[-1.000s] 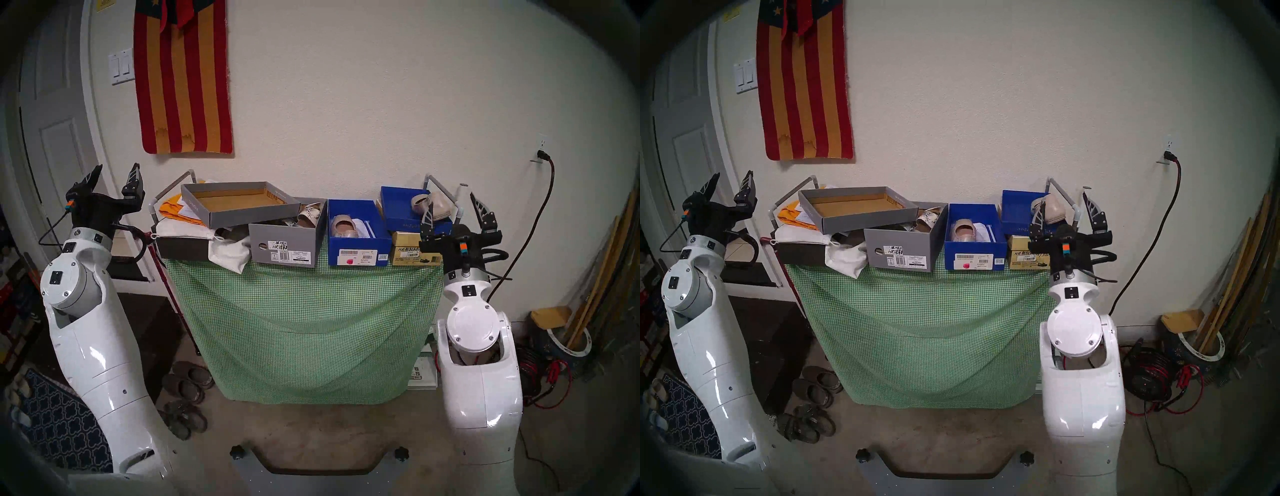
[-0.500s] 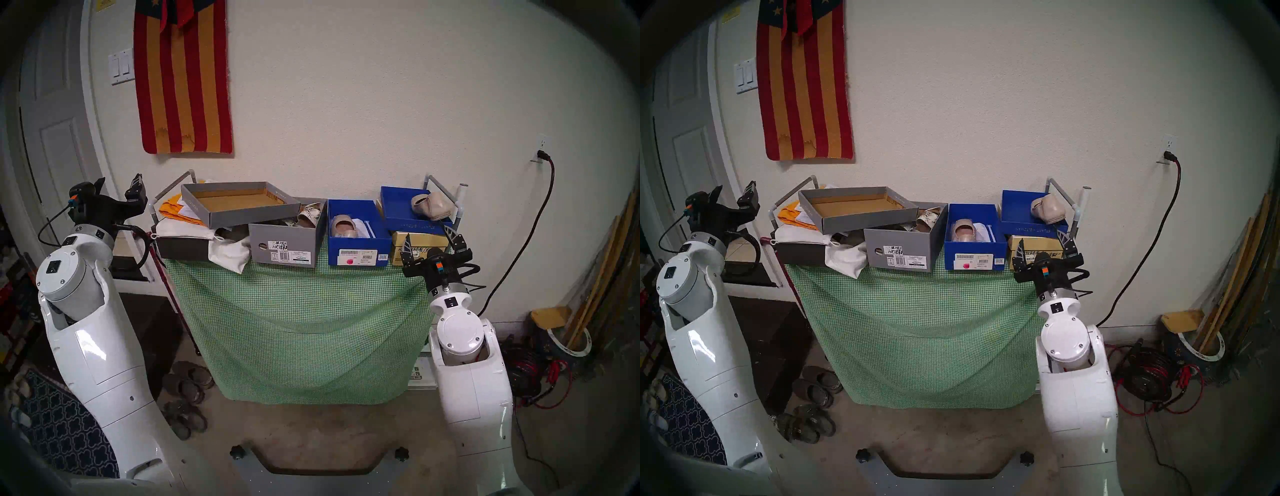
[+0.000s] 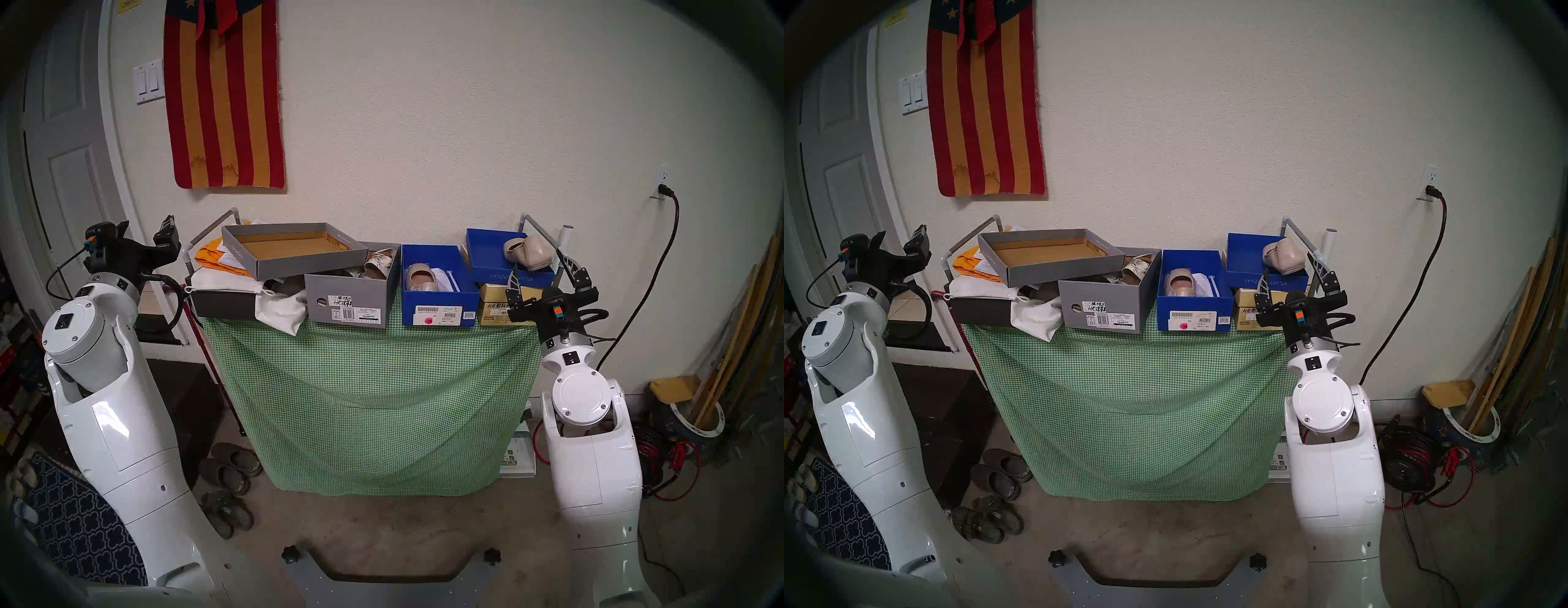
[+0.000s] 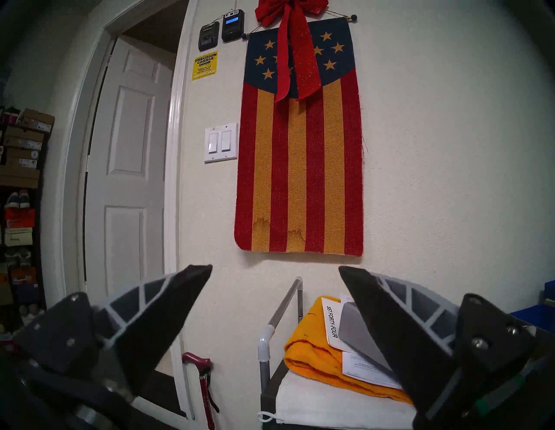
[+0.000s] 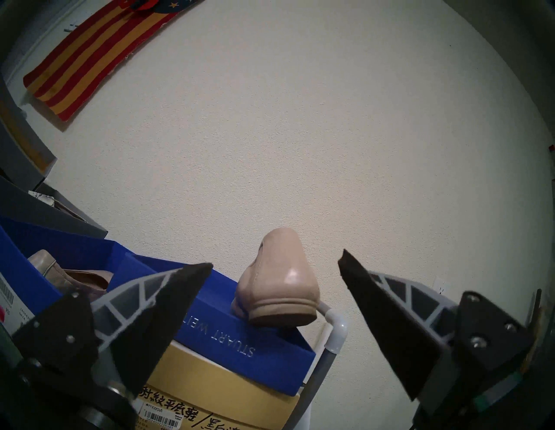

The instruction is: Put shoes into shoe box

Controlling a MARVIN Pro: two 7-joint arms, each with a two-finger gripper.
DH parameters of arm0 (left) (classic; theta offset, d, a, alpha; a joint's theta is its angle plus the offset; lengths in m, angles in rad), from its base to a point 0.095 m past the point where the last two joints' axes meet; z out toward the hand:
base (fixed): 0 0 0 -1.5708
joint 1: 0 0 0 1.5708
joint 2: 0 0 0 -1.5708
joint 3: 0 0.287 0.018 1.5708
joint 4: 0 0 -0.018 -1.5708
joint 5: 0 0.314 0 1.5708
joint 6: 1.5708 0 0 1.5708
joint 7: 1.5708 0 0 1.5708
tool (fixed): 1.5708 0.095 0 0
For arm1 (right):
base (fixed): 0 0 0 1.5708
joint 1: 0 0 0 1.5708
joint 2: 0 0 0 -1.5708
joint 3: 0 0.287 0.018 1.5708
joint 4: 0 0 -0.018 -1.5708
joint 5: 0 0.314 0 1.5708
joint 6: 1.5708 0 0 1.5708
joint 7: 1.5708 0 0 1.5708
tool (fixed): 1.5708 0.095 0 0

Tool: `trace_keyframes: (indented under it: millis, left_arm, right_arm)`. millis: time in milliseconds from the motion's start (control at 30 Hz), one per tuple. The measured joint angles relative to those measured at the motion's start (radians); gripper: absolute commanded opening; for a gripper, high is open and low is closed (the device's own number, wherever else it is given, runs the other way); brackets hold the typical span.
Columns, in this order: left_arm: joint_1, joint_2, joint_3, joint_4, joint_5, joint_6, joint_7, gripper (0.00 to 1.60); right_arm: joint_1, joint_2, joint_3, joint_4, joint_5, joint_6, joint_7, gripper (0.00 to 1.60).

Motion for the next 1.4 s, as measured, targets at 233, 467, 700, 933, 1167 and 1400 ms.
trace_keyframes:
  millis: [233,467,700,933,1167,1400]
  left_arm:
    - [-0.003,0.000,0.000,-0.001,-0.001,0.006,-0.005,1.60]
    - [-0.004,0.000,0.000,-0.002,-0.003,0.008,-0.010,1.60]
    - [-0.006,0.000,-0.002,-0.002,-0.003,0.009,-0.013,1.60]
    - [-0.006,0.000,-0.003,-0.002,-0.003,0.007,-0.015,1.60]
    - [-0.007,0.000,-0.003,-0.002,-0.003,0.004,-0.016,1.60]
    - [-0.008,0.000,-0.004,-0.002,-0.003,0.004,-0.017,1.60]
  right_arm:
    - [0.051,0.010,0.007,0.063,0.020,0.021,0.029,1.60]
    - [0.114,0.013,0.002,0.111,0.025,0.050,0.043,1.60]
    - [0.161,0.012,-0.013,0.153,0.022,0.067,0.049,0.79]
    - [0.181,0.012,-0.018,0.178,0.015,0.062,0.051,0.00]
    - [0.171,0.013,-0.019,0.179,0.006,0.032,0.046,0.00]
    - [0.149,0.006,-0.035,0.174,-0.039,-0.016,-0.013,0.00]
